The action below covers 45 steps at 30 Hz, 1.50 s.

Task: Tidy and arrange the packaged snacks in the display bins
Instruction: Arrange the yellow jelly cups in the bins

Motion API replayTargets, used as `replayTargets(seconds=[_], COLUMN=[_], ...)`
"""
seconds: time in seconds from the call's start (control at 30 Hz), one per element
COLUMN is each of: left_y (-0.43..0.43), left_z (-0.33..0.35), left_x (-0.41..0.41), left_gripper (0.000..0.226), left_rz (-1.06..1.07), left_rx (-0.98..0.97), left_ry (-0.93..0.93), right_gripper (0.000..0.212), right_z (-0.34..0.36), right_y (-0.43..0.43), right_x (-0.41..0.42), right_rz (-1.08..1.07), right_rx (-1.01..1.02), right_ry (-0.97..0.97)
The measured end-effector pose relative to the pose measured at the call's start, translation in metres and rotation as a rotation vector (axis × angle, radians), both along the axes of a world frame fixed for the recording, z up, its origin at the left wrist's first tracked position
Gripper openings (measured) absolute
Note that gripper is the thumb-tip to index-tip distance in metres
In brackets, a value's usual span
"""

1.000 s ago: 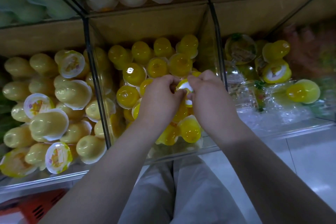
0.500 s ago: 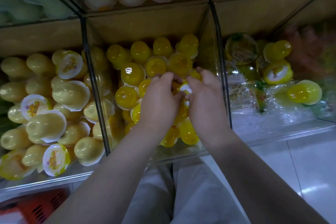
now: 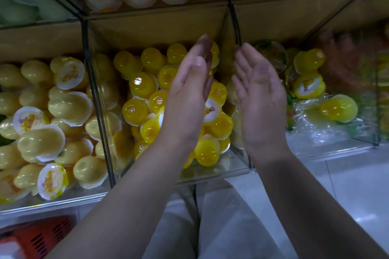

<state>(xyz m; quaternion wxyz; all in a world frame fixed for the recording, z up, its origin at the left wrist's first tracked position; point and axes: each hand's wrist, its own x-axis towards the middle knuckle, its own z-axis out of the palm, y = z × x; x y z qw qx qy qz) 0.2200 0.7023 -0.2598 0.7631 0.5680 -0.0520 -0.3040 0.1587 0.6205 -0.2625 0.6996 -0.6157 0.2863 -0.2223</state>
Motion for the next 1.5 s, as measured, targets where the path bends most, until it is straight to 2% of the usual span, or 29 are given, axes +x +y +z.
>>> replayTargets(seconds=[0.13, 0.27, 0.4, 0.53, 0.63, 0.7, 0.8, 0.9, 1.17, 1.3, 1.5], left_y=[-0.020, -0.041, -0.063, -0.088, -0.104, -0.114, -0.126, -0.138, -0.167, -0.177, -0.180], left_z=[0.005, 0.005, 0.002, -0.004, -0.011, -0.014, -0.022, -0.028, -0.035, -0.039, -0.041], left_x=[-0.003, -0.011, -0.016, -0.024, -0.030, -0.034, -0.040, -0.045, -0.060, -0.063, -0.058], left_gripper=[0.056, 0.056, 0.055, 0.040, 0.053, 0.061, 0.062, 0.067, 0.048, 0.050, 0.039], left_rz=[-0.017, -0.034, -0.036, -0.065, -0.077, -0.100, -0.121, -0.132, -0.210, -0.287, -0.283], left_rx=[0.022, -0.003, 0.034, 0.084, 0.126, 0.157, 0.195, 0.223, 0.317, 0.416, 0.447], left_ry=[0.020, 0.034, 0.025, 0.028, 0.041, 0.063, 0.073, 0.083, 0.128, 0.153, 0.192], right_gripper=[0.052, 0.058, 0.050, 0.050, 0.051, 0.044, 0.035, 0.036, 0.031, 0.017, 0.017], right_z=[0.005, 0.003, 0.001, -0.006, -0.012, -0.015, -0.017, -0.024, -0.046, -0.048, -0.051], right_y=[-0.018, -0.035, -0.054, -0.078, -0.095, -0.105, -0.120, -0.135, -0.159, -0.164, -0.160], right_x=[-0.005, -0.011, -0.020, -0.033, -0.039, -0.042, -0.048, -0.052, -0.057, -0.057, -0.054], right_rz=[-0.052, -0.077, -0.105, -0.117, -0.154, -0.183, -0.225, -0.251, -0.183, -0.181, -0.210], right_rx=[0.050, 0.046, 0.050, -0.018, -0.062, -0.121, -0.249, -0.315, -0.237, -0.166, 0.030], right_ry=[-0.028, -0.014, -0.008, 0.054, 0.102, 0.145, 0.186, 0.228, 0.432, 0.438, 0.461])
